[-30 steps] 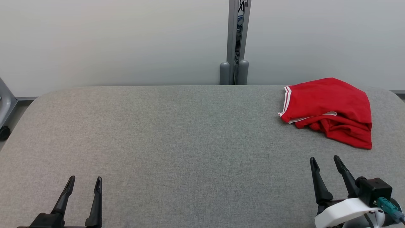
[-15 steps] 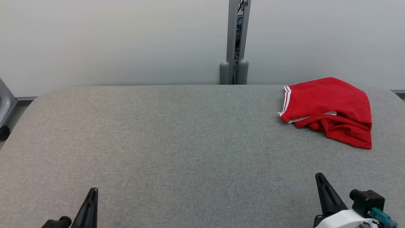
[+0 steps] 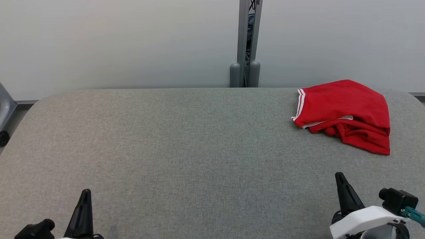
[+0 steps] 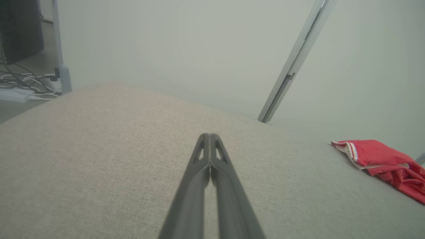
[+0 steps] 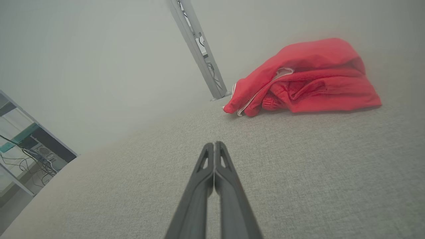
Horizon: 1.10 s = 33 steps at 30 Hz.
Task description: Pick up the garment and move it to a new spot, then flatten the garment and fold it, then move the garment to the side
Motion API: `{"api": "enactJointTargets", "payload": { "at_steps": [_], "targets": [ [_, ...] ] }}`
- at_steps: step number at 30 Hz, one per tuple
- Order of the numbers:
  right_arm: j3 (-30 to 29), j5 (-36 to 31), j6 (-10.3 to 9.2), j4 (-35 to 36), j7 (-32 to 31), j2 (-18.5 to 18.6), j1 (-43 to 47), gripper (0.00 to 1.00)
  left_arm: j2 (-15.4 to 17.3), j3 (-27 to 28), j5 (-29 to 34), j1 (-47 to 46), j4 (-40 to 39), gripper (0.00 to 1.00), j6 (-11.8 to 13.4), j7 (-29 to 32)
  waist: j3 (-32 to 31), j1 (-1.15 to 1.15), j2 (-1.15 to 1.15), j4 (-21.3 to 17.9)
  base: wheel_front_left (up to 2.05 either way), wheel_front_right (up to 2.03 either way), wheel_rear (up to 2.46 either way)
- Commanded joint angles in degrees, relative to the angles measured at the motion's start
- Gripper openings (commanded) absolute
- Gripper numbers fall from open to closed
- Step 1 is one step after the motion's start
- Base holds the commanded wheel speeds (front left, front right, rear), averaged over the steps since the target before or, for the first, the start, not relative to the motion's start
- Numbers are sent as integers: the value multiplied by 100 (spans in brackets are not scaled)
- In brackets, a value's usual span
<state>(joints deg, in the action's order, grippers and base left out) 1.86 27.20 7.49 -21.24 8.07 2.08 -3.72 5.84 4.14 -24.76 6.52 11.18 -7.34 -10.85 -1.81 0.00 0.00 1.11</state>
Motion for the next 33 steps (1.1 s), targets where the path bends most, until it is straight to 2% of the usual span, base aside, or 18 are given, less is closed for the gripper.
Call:
{"api": "enactJointTargets", "payload": {
  "at_steps": [1,15,33],
  "targets": [
    [-40,306,0,45,-67,41,-227,0,28,72,-303,-212,-52,0,-4,60,4,0,0,-2,0,0,0],
    [-98,1537,0,-81,-368,54,-510,0,-31,210,-1556,-481,54,0,-6,345,37,0,0,-15,0,0,0],
    [-162,2799,0,-216,-686,66,-797,0,-95,358,-2844,-754,168,0,-10,647,77,0,0,-31,0,0,0]
  ]
}}
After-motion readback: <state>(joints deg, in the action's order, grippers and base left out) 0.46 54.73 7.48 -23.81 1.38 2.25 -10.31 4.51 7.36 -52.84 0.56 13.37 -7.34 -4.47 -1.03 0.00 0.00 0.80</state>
